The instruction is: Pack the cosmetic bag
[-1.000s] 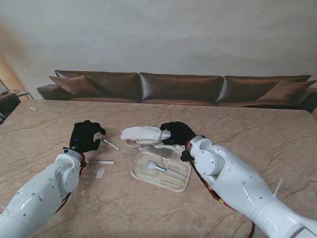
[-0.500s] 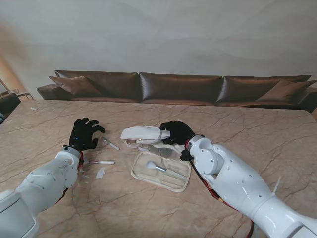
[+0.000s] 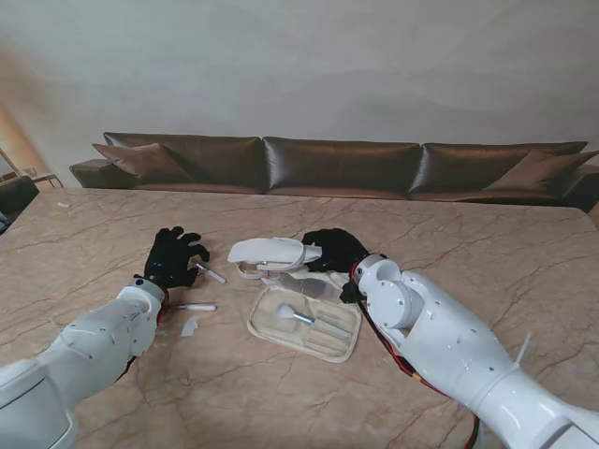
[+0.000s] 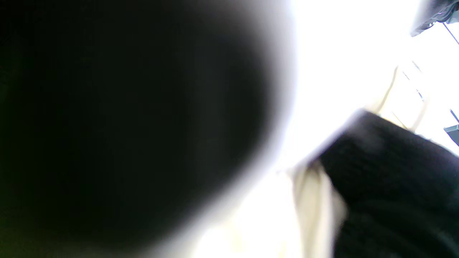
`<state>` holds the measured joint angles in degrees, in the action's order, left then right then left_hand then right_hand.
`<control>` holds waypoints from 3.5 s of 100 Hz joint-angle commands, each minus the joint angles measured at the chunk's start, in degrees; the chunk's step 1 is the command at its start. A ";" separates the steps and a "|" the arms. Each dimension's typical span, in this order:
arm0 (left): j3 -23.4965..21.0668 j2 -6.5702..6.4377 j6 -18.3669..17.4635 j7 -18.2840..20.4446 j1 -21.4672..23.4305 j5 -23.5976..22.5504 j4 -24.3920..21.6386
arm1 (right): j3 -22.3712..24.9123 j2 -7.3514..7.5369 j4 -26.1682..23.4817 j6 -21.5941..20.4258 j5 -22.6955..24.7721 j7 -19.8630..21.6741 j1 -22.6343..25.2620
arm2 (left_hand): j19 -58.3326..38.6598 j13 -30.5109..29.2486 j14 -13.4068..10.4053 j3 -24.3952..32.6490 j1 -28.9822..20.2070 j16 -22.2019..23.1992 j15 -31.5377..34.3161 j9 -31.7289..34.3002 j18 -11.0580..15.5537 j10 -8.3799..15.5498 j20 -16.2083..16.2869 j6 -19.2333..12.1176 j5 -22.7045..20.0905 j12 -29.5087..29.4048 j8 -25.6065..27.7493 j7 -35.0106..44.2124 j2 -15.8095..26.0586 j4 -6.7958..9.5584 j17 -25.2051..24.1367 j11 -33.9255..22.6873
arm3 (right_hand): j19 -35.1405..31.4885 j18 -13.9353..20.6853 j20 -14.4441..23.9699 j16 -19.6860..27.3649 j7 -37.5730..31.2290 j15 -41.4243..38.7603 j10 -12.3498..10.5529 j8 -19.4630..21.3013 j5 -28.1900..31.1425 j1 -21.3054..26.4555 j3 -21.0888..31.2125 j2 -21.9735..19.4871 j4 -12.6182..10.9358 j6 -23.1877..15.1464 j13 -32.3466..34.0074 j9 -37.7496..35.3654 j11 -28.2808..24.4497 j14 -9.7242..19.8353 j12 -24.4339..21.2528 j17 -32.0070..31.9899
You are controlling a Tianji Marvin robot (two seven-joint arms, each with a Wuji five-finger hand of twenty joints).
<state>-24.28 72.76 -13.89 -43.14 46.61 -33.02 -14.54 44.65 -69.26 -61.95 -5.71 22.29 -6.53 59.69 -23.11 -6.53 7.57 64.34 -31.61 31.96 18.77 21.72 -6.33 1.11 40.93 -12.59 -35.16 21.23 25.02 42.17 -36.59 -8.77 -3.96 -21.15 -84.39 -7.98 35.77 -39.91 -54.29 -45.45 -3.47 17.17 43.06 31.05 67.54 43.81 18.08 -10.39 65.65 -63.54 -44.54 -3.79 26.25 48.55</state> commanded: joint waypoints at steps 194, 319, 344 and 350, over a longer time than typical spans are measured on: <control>1.25 1.40 8.86 -2.41 3.76 -0.15 -0.28 | -0.58 -0.89 0.21 -0.51 -1.74 1.16 0.54 | -34.70 -28.65 -0.12 -3.26 -6.38 9.57 12.19 40.28 -2.32 6.67 -4.66 -7.18 -11.89 25.40 -0.23 20.14 -2.52 -5.54 1.33 4.17 | -2.87 -0.10 -0.36 0.10 -5.03 -2.71 -2.38 -0.25 2.32 3.97 3.27 -3.03 -0.54 -8.16 4.63 -3.24 -1.25 1.29 0.38 2.36; 1.01 1.21 8.07 -5.11 4.55 -0.71 -0.36 | 0.04 -0.84 -0.95 -0.31 -2.09 1.05 1.23 | -35.07 -29.97 1.45 -3.17 -3.45 14.36 13.70 32.52 -3.68 6.58 -5.00 6.31 2.27 30.23 2.92 8.58 -7.30 -7.88 2.19 -9.87 | -3.12 -0.01 -0.55 0.16 -4.96 -2.83 -2.46 -0.32 2.36 4.02 3.17 -3.05 -0.57 -8.41 4.81 -3.39 -1.18 1.19 0.25 2.60; 1.71 1.94 11.33 -5.40 4.91 -0.65 -0.35 | 0.40 -0.63 -1.53 -0.19 -1.93 1.21 1.78 | -34.09 -27.86 2.58 -4.40 -3.72 15.93 15.52 31.56 -5.31 6.23 -4.57 5.63 -4.86 34.87 -2.46 2.33 -6.57 -7.72 0.93 -13.40 | -3.13 -0.18 -0.58 0.17 -5.07 -2.83 -2.43 -0.26 2.59 4.05 3.21 -3.02 -0.57 -8.53 4.81 -3.39 -1.16 1.15 0.26 2.60; 1.71 2.06 12.19 -5.07 4.97 -0.55 -0.35 | 0.51 -0.58 -1.70 -0.22 -1.89 1.22 1.95 | -34.23 -27.72 2.96 -5.54 -5.01 16.44 16.12 32.94 -5.73 6.46 -4.36 3.18 -8.25 37.85 -4.56 4.82 -6.52 -7.36 1.03 -12.50 | -3.16 -0.19 -0.58 0.17 -5.06 -2.84 -2.45 -0.26 2.56 4.06 3.22 -3.01 -0.57 -8.56 4.82 -3.39 -1.16 1.21 0.25 2.64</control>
<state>-22.96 74.19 -1.68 -49.63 48.76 -33.56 -15.77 45.54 -69.32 -62.85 -5.59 20.45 -5.72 60.69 -57.97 -35.90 9.32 60.08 -34.97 46.89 33.52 54.09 -10.59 6.75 36.28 -7.38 -40.31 56.31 22.42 46.24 -41.45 -14.91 -1.65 -33.28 -85.00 -8.21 35.92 -40.09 -54.30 -45.96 -3.36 17.16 43.47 31.05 67.54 44.06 18.08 -10.39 65.66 -63.57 -44.54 -4.71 26.26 48.76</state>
